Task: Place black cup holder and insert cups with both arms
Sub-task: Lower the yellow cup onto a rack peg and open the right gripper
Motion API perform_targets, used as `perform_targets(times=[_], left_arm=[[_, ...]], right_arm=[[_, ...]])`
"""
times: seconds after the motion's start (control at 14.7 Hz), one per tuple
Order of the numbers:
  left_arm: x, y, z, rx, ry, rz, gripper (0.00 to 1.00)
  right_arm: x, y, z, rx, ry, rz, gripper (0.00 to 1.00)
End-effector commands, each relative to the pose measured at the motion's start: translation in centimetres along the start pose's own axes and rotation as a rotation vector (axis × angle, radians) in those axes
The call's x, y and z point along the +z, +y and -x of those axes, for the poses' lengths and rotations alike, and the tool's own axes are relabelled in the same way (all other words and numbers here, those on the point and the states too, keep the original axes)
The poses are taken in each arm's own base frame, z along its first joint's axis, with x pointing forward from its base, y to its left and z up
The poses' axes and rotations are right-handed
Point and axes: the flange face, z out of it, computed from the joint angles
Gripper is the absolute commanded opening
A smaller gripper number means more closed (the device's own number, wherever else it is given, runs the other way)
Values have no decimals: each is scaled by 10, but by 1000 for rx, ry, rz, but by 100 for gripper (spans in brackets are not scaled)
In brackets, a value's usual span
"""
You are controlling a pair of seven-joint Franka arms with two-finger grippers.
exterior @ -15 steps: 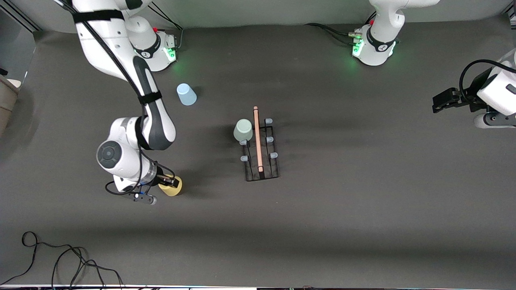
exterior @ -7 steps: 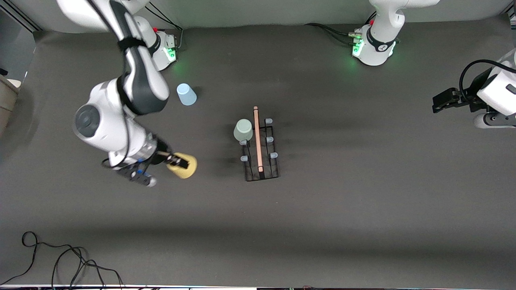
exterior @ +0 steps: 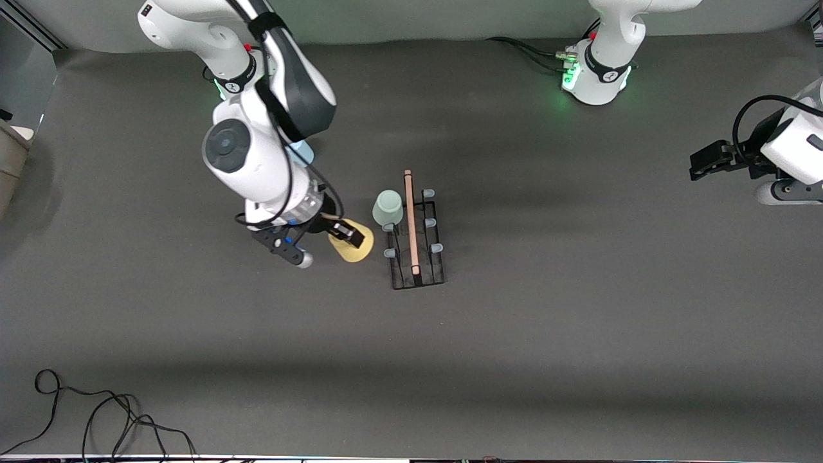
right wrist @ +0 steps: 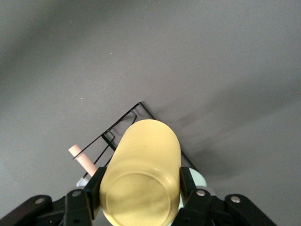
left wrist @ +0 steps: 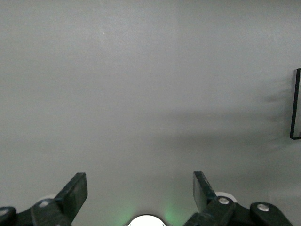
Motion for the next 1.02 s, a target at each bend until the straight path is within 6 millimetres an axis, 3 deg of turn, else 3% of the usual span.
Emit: perform_targets(times=[0.0,0.61,0.68,0.75,0.82,0.95], left_arm=[[-1,0,1,12,8,-14,100],[0,0,2,12,2,-14,100],[0,-1,1,11,3,-14,100],[0,0,1,12,3,-14,100],[0,0,1,12,3,-14,100],[0,-1,1,11,3,-14,100]], right_arm=[[23,-30,8,42,51,-4,0],[100,-41,24,39,114,9,0],[108,-40,23,46,120,13,6],[114,-39,22,46,122,20,47],[117,-38,23,45,122,25,82],[120,-37,22,44,121,31,100]])
